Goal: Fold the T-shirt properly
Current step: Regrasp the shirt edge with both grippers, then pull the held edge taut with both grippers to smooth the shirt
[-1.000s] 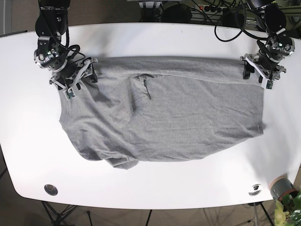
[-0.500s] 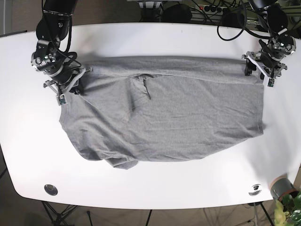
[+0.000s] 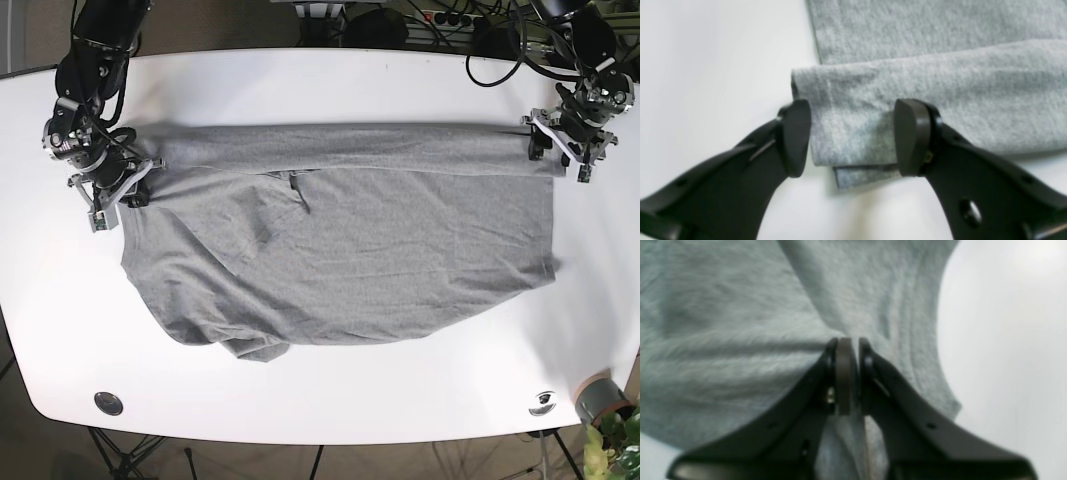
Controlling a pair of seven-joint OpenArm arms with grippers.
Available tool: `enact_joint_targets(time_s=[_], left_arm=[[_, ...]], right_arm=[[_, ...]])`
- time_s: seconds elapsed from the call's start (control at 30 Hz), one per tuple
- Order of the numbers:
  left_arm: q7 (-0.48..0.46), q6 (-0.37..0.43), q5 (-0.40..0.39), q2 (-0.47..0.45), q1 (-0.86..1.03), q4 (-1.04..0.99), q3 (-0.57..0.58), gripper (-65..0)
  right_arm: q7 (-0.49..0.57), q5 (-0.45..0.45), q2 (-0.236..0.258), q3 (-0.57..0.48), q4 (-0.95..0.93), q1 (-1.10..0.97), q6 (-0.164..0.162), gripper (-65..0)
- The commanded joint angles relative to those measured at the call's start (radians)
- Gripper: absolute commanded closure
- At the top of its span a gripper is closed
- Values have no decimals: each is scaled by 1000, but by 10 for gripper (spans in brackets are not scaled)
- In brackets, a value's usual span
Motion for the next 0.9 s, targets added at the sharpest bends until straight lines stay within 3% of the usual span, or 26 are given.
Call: enact_joint_targets(time_s=[0.0,0.13,0.2,0.5,0.73,0.87], left_arm=[[-18,-1,-14,-20,-6,12,-6,-358],[-18,-1,-14,-29,-6,12,-4,-358],[-18,-1,-14,-29,-6,12,-4,-358],[-10,-1,-16,-29,-5,92,-7,-358],[-12,-1,-14,-23,34,186,-55,-367],[-15,-1,-14,-21,31,178,-89,-410]], right_arm=[[28,16,21,5,16,30,4,-181],[28,16,21,22,75,33,4,-369],[23,16,12,56,111,23,4,-406],[20,5,-44,189,203,-71,1,-412],[20,5,-47,192,194,-157,-1,-417],[26,5,-47,192,163,-182,-6,-419]])
